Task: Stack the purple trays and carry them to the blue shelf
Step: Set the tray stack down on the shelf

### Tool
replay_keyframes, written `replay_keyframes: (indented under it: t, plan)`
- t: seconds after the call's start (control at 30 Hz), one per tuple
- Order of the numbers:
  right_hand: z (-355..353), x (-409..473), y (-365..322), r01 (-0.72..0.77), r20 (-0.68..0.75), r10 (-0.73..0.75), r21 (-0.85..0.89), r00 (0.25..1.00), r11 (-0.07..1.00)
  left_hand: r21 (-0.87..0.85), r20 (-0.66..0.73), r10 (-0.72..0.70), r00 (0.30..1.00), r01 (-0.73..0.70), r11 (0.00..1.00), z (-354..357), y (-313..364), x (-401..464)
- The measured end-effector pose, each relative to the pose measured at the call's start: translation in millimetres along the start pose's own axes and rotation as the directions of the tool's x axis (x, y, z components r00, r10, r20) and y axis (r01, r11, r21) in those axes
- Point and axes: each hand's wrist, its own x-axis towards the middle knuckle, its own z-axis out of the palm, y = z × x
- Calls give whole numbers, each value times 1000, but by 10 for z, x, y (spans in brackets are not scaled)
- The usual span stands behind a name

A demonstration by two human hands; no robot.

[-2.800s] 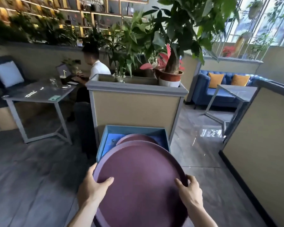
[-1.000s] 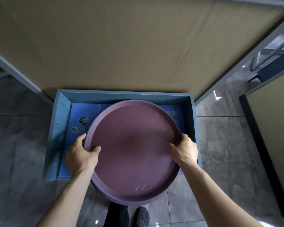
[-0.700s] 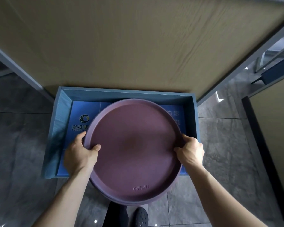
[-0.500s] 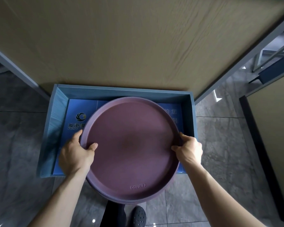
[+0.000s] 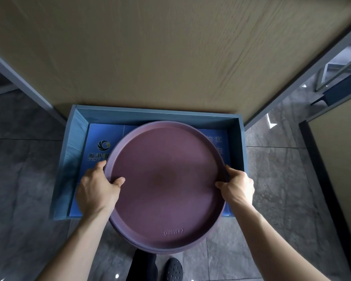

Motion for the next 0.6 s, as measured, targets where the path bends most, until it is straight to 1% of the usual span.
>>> replay_keyframes:
  t: [0.37, 0.43, 0.5, 0.53, 0.6]
  plan:
    - [3, 0, 3, -11, -4, 10, -12, 1000, 1000, 55, 5, -30, 1000, 30, 998, -35, 2, 4]
    - [3, -2, 8, -12, -5, 12, -7, 1000, 1000, 92, -29, -10, 1000, 12, 996, -20, -8, 0]
    - [10, 4, 16, -14, -6, 14, 2, 1000, 1000, 165, -68, 33, 997, -22, 986, -20, -40, 16]
    - [11, 9, 18, -15, -5, 15, 0, 1000, 1000, 180, -58, 40, 998, -29, 983, -29, -47, 34]
    - [12, 13, 16, -12, -3, 12, -9, 1000, 1000, 149, -9, 12, 1000, -10, 989, -34, -43, 56]
